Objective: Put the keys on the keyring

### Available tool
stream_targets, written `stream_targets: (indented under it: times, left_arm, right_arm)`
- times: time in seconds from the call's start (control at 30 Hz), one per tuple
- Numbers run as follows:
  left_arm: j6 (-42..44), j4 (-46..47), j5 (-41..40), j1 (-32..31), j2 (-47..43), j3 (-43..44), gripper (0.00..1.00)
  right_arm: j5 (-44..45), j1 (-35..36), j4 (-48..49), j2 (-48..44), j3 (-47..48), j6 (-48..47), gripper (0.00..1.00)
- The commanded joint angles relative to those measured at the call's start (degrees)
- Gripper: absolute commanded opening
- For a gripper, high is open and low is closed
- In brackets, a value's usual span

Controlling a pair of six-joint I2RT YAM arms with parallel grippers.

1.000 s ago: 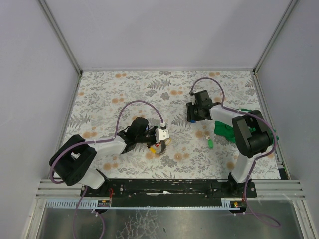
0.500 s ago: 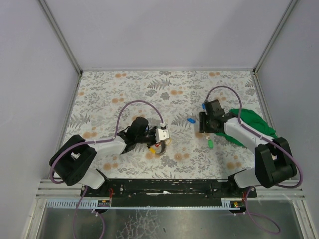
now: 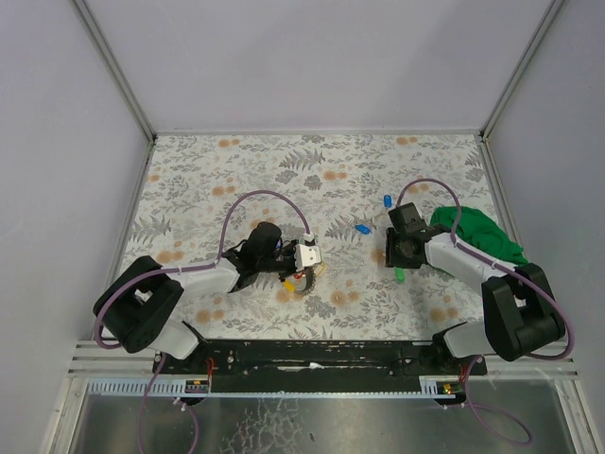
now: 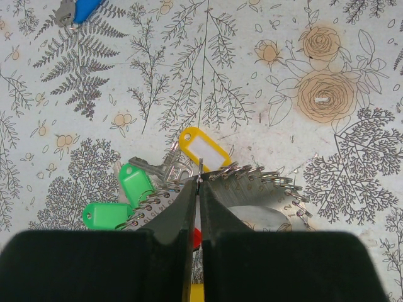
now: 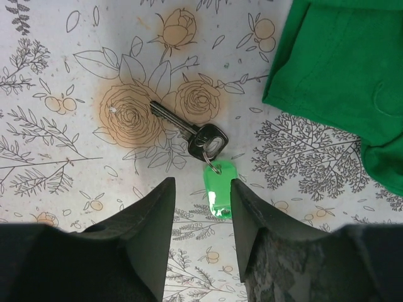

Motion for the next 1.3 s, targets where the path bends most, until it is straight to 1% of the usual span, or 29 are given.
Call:
stream_targets:
  times: [0.0, 0.17, 0.27, 0.33, 0.47, 0.77, 0.87, 1.07, 1.17, 1.27]
  left_arm:
    - [-0.2, 0.5, 0.4, -0.2, -0.5, 1.8, 0.0]
    - [-0.2, 0.4, 0.6, -0.2, -0.7, 1.8, 0.0]
    - [-0.4, 0.2, 0.5, -0.2, -0.8, 1.8, 0.0]
    - [-0.5, 0.2, 0.5, -0.2, -0.8, 1.9, 0.0]
    - [-0.5, 0.1, 0.6, -0.2, -0.9, 2.0, 0.0]
    - [-0.7, -0.1, 0.8, -0.2, -1.0, 2.0, 0.0]
    - [-0.7, -0.1, 0.9, -0.2, -1.2, 2.0, 0.0]
    - [-1.0, 0.3, 0.8, -0.2, -1.8, 1.7, 0.0]
    - [-1.2, 0.6, 0.8, -0.2, -2.3, 1.3, 0.0]
    - [-1.4, 1.2, 0.6, -0.2, -2.9, 0.9, 0.0]
  right_arm:
    - [1.7, 0.4, 3.2, 0.5, -0.2, 0.1, 0.46]
    - [3.3, 0.3, 4.2, 1.5, 0.2, -1.1, 0.44]
    - [3.1, 0.3, 4.2, 2.5, 0.4, -1.4, 0.4]
    - [2.7, 0.4, 4.3, 2.7, 0.6, -1.6, 0.36]
    - [2.2, 0.3, 4.5, 2.0, 0.2, -1.9, 0.23]
    - [-1.3, 0.6, 4.6, 1.4, 0.7, -3.7, 0.01]
    - [-1.8, 2.3, 5.9, 0.5, 1.0, -4.8, 0.0]
    - [-3.1, 9.1, 15.5, -1.3, -1.1, -8.1, 0.0]
    - [-4.9, 11.8, 24.3, -3.3, -4.3, -9.5, 0.0]
    - [-7.5, 12.6, 34.8, -6.4, -9.3, -10.7, 0.0]
